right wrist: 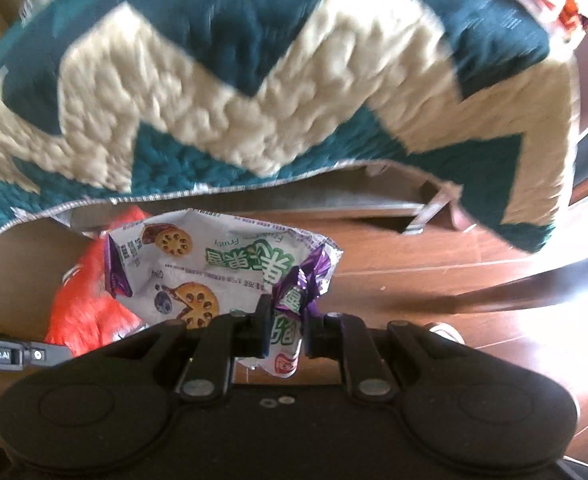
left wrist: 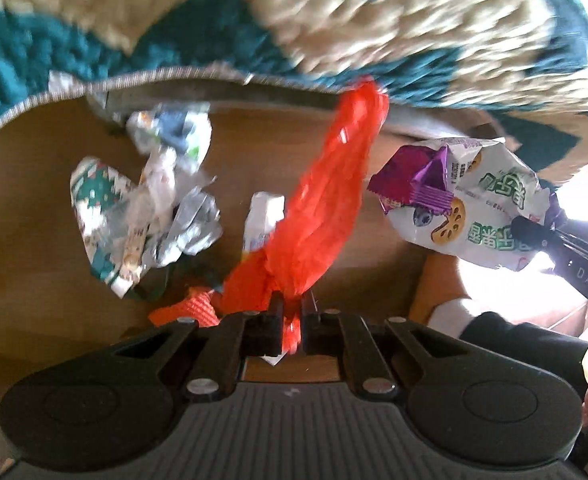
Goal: Collect trash
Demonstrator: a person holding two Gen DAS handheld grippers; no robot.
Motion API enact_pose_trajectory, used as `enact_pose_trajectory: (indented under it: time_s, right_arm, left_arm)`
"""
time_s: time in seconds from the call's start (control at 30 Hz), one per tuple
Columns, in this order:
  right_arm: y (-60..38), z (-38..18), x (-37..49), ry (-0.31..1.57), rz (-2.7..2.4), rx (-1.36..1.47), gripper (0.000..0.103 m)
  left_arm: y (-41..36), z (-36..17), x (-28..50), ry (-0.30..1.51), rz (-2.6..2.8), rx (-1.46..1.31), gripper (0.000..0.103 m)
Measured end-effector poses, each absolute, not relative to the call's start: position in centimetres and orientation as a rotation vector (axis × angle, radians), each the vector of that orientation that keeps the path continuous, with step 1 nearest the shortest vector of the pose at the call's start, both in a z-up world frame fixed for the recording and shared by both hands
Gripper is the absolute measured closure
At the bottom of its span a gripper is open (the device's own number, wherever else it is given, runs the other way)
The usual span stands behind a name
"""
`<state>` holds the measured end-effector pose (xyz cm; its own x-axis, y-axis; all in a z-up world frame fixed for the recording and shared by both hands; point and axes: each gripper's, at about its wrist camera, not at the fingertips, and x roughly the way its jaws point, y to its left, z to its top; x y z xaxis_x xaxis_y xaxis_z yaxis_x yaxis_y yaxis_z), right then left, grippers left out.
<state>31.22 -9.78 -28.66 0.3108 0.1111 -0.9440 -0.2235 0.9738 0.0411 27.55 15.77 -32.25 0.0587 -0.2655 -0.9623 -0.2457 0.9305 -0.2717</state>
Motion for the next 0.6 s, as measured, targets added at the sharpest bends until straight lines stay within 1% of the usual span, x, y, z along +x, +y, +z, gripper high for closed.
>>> enact_pose_trajectory:
  time_s: [0.23, 0.37, 0.47, 0.6]
  right_arm:
    - [-12.6, -20.5, 28.9, 1.084, 0.238, -0.109, 0.09]
    - [-14.4, -16.9, 27.7, 1.022, 0.233, -0.092, 0.09]
    - [-15.0, -16.2, 27.4, 0.999, 0.23, -0.077, 0.089]
    - [-15.5, -17.1, 27.5, 1.015, 0.235, -0.051, 0.089]
  left_arm:
    - [13.9, -24.1, 27.2, 1.354, -0.054, -0.36, 0.096]
    - [12.6, -20.3, 26.5, 1.27, -0.077, -0.316, 0.096]
    - [11.5, -20.2, 26.2, 1.275, -0.074, -0.266, 0.096]
    - [10.1, -22.2, 26.1, 1.282, -0.063, -0.188, 0.095]
